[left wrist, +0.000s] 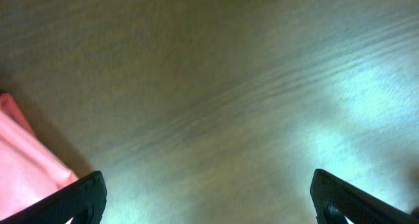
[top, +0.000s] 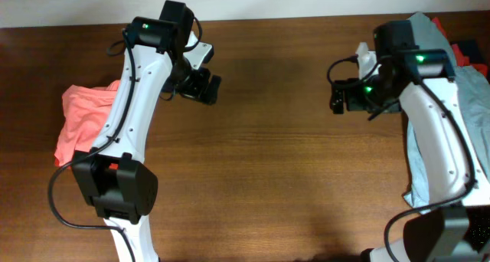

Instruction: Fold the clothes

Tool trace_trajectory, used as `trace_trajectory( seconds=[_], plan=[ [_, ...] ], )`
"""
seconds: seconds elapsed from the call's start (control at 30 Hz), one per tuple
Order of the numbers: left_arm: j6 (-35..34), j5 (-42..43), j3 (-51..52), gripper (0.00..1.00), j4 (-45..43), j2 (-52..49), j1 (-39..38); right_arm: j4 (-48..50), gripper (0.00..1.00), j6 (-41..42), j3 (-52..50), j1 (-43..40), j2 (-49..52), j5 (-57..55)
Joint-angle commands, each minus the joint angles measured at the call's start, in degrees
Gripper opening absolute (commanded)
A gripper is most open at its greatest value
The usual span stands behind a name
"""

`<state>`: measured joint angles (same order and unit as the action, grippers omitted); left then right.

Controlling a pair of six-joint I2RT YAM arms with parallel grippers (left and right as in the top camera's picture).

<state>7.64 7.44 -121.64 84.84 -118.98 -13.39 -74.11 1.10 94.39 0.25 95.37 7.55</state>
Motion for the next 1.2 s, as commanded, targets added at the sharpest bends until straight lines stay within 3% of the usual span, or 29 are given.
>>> trace_trajectory(
  seconds=[0.0,0.33,0.5,0.67,0.9,1.17],
  plan=[
    [-0.7,-0.8,-0.5,0.99,0.6,3.5,0.4,-1.2,0.99,0.5,-0.3,-0.7,-6.6,-1.2],
    [-1.2,-1.4,3.9,0.99,-0.5,19.9,0.0,6.6,1.0,1.3,-18.2,-0.6,-29.8,-3.7],
    [-1.8,-1.6,15.9,0.99,-5.3,33.3,0.0,9.2,0.99,1.3,-27.8,-0.6,-41.4,-3.5],
    [-2.0,-3.3,35.0,0.99,-14.2,50.8,0.0,9.3,0.99,1.3,-31.2,-0.6,-48.8,-3.3],
    [-3.6,-9.3,57.4,0.99,-25.2,73.4,0.0,6.4,0.99,1.3,-31.3,-0.6,-50.1,-3.3],
    [-3.5,-10.3,64.7,0.99,-25.3,83.0,0.0,6.4,0.99,1.3,-31.3,-0.6,-48.5,-3.3]
  ],
)
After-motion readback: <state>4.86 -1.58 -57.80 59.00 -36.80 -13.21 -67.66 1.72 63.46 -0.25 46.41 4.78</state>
